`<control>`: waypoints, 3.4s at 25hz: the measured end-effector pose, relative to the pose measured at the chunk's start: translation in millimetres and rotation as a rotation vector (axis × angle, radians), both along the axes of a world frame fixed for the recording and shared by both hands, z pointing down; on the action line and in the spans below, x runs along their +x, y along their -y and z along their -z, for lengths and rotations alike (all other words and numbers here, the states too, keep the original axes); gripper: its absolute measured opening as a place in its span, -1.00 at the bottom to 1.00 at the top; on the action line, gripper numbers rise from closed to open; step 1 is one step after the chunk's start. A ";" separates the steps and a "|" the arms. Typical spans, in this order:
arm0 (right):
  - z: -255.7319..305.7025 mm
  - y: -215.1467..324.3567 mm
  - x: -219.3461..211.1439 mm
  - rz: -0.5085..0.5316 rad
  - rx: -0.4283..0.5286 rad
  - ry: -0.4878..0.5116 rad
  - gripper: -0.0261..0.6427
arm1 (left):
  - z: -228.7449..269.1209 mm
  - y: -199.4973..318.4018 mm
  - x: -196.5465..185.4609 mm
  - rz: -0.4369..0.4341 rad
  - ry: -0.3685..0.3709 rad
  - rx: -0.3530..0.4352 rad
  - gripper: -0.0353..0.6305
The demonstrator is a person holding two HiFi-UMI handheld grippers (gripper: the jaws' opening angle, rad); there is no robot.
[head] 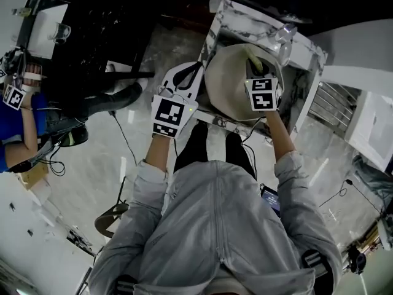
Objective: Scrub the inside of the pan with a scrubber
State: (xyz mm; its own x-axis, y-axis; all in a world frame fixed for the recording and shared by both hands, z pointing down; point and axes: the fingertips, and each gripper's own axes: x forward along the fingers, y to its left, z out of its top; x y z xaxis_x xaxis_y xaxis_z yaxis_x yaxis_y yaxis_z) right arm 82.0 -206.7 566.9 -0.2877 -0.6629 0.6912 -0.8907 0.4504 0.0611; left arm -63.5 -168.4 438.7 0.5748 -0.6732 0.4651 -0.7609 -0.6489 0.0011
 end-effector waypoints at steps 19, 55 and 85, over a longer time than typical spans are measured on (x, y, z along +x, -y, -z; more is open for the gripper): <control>-87.0 29.0 14.7 -0.124 -0.079 -0.121 -0.67 | -24.8 4.1 -12.0 -0.014 0.020 -0.040 -0.82; -101.2 -42.3 -113.9 0.363 -0.194 0.068 -0.67 | -22.8 -18.2 -23.0 -0.003 0.021 -0.054 -0.82; -49.6 -170.0 -116.6 0.820 -0.487 0.342 -0.67 | -0.8 -33.2 0.0 -0.037 -0.001 -0.009 -0.82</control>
State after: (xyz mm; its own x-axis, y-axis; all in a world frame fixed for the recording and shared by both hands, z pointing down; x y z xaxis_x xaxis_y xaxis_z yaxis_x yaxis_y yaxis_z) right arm -34.6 -36.6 616.5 -0.7610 0.1605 0.6286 -0.2304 0.8389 -0.4931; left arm -63.5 -135.3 439.5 0.6000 -0.6472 0.4703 -0.7361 -0.6769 0.0077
